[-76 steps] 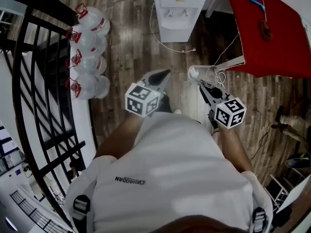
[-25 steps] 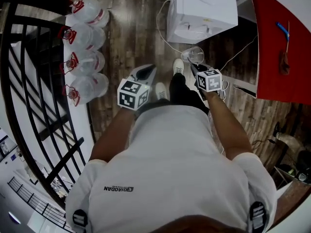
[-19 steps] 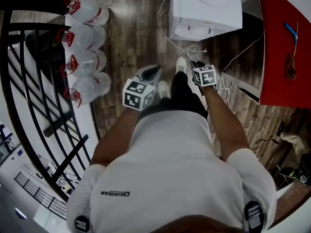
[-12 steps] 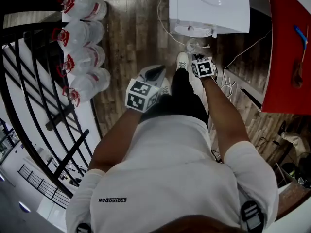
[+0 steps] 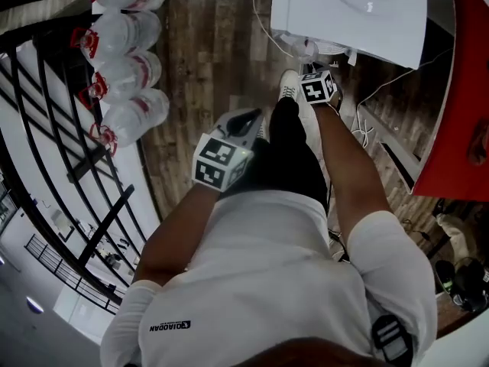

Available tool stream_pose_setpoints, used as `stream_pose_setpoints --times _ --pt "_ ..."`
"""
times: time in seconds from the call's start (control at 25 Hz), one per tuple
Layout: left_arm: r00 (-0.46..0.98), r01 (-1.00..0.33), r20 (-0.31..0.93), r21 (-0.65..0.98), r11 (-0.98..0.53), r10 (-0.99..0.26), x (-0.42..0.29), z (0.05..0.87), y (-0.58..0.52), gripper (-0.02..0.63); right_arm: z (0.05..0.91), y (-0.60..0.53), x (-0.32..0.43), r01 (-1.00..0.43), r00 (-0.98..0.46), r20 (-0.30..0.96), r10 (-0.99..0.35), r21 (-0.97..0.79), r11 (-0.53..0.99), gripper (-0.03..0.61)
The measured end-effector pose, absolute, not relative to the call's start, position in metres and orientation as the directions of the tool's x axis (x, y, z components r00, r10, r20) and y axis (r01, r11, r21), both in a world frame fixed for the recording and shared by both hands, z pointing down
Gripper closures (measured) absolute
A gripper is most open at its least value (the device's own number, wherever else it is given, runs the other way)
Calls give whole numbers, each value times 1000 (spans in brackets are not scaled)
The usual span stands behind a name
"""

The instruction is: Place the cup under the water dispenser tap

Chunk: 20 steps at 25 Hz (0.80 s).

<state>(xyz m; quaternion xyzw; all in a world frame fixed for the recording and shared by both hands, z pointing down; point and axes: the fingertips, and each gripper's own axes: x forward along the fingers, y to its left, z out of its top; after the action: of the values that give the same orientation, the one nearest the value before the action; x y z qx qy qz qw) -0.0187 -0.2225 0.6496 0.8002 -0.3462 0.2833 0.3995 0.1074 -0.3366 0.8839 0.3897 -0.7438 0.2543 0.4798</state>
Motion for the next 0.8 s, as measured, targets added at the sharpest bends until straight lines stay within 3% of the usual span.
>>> stream_pose_setpoints --times 0.8 --pt "582 -800 748 456 -391 -320 -20 657 -207 617 899 -369 104 -825 -269 874 -405 8 565 535"
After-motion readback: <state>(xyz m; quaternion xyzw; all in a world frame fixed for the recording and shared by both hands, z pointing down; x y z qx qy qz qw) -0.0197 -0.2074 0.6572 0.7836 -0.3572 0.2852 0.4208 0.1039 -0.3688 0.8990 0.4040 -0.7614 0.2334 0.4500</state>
